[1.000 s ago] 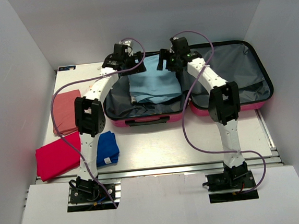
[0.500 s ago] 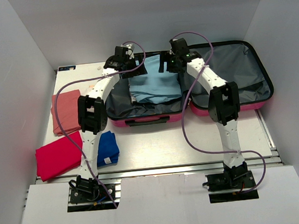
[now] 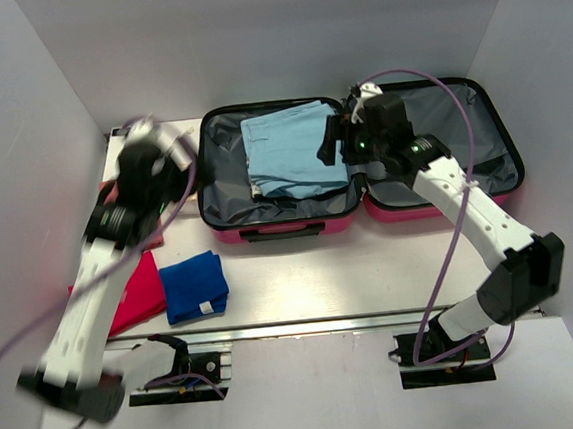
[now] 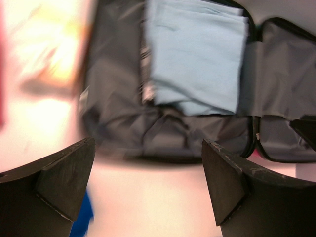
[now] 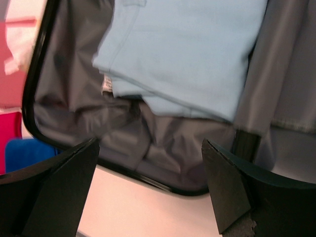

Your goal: Pack the luggage

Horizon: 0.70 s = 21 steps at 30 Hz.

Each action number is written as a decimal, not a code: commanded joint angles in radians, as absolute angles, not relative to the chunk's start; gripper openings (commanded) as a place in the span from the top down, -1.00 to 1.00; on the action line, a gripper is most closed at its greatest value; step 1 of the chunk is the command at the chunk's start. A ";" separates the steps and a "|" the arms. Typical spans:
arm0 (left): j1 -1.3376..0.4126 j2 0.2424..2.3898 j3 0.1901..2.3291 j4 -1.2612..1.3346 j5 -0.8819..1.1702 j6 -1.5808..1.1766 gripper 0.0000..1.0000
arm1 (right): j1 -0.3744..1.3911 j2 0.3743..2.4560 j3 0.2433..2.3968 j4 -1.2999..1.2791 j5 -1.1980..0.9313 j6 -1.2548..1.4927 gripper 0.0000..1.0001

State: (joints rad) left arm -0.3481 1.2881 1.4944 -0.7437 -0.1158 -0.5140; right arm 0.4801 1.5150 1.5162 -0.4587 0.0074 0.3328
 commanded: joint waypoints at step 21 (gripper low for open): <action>-0.371 1.072 0.626 -0.743 -0.100 -0.871 -0.96 | 0.560 1.057 0.960 -0.442 -0.146 0.416 -0.79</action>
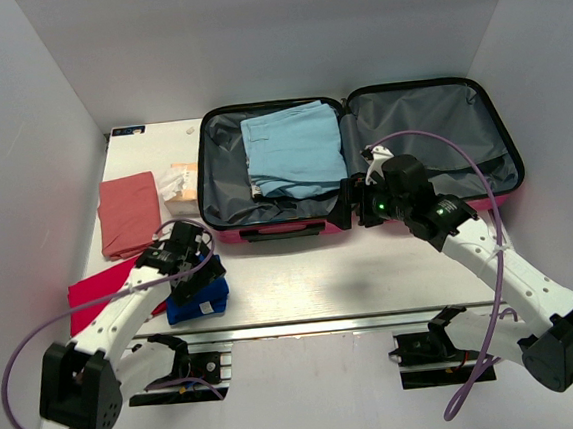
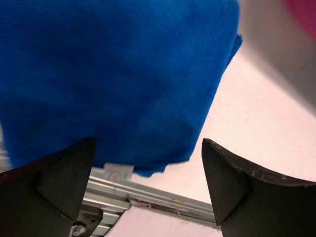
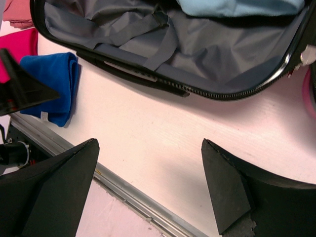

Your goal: Pack the luggage

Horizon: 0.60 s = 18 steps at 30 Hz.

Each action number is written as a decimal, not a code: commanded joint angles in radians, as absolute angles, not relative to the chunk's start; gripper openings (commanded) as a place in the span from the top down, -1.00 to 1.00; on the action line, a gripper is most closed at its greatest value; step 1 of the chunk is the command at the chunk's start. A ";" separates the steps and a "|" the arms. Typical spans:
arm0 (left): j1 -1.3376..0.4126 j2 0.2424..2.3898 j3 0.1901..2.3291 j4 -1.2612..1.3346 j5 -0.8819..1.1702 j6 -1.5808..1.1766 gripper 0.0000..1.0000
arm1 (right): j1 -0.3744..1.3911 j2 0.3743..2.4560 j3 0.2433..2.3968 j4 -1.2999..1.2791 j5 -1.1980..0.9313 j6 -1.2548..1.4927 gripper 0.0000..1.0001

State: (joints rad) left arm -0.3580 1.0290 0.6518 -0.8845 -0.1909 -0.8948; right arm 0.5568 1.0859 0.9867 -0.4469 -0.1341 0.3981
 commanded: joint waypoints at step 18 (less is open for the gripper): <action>-0.739 1.422 0.635 -0.310 0.233 -0.902 -0.96 | 0.554 0.980 0.908 -0.460 -0.080 0.417 -0.79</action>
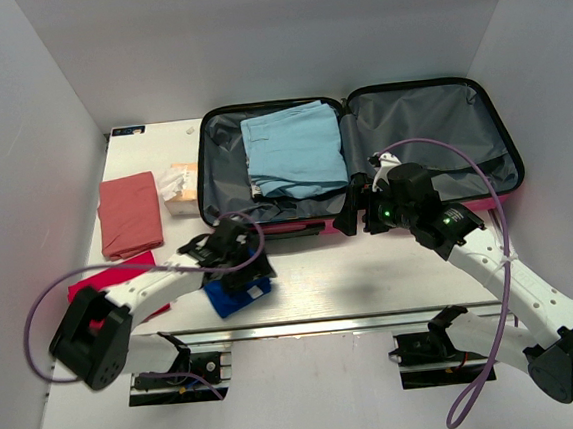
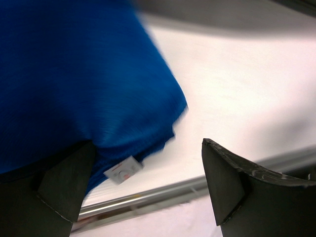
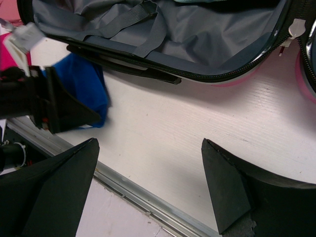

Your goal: Pack the luggage

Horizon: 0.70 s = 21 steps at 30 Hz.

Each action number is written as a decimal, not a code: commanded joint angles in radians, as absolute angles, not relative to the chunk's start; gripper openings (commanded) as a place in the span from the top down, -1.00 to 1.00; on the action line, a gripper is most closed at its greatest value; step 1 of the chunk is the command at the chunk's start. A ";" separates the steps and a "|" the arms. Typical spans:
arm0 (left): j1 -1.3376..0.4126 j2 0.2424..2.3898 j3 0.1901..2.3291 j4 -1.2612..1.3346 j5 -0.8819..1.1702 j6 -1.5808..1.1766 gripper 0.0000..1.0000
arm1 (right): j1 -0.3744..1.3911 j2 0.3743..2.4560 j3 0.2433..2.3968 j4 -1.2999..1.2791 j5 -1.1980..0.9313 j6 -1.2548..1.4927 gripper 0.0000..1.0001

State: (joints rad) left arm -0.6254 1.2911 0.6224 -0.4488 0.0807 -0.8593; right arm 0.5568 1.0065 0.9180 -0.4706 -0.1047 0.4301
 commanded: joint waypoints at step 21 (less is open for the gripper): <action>-1.192 1.784 1.270 -0.437 0.287 -0.758 -0.96 | 0.545 0.828 0.819 -0.587 0.083 0.462 -0.79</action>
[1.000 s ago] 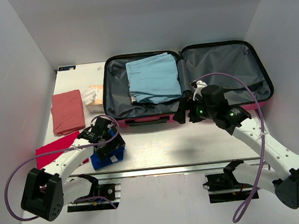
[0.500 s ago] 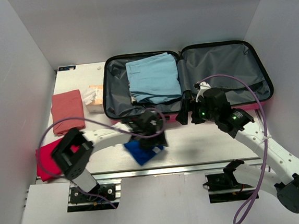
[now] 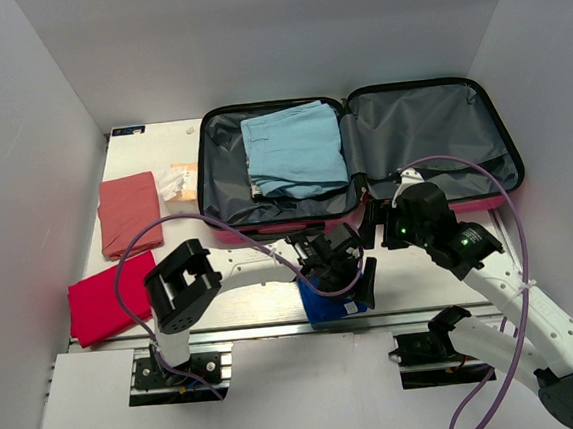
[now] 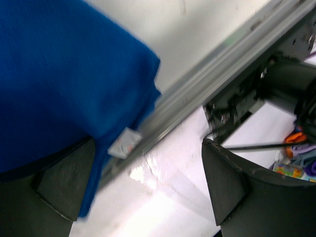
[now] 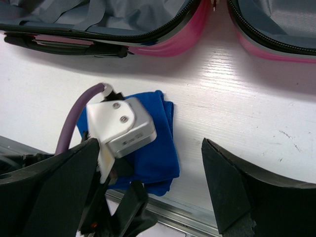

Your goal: Pack the luggage

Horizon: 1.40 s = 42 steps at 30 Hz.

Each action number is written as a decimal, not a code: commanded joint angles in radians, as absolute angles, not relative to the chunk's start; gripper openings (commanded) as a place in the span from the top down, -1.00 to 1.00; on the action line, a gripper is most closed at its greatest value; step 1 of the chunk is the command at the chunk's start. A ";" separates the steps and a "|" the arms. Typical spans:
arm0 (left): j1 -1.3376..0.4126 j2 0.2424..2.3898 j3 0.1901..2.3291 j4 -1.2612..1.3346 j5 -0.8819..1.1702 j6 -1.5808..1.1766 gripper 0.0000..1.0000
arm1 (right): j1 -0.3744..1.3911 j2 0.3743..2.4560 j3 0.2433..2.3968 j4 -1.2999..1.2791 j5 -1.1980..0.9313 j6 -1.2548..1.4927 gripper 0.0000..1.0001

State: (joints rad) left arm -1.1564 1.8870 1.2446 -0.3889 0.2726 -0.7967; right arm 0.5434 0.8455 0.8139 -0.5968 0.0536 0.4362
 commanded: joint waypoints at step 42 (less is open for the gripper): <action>-1.104 1.476 0.699 -0.123 -0.038 -1.118 -0.86 | 0.548 0.983 0.466 -0.316 -0.221 0.434 -0.78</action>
State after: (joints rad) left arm -1.1141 1.4628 0.7113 -0.1909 -0.0597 -1.1122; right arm 0.5442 0.9539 0.4866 -0.4347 -0.1558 0.4545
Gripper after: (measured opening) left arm 0.941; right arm 0.890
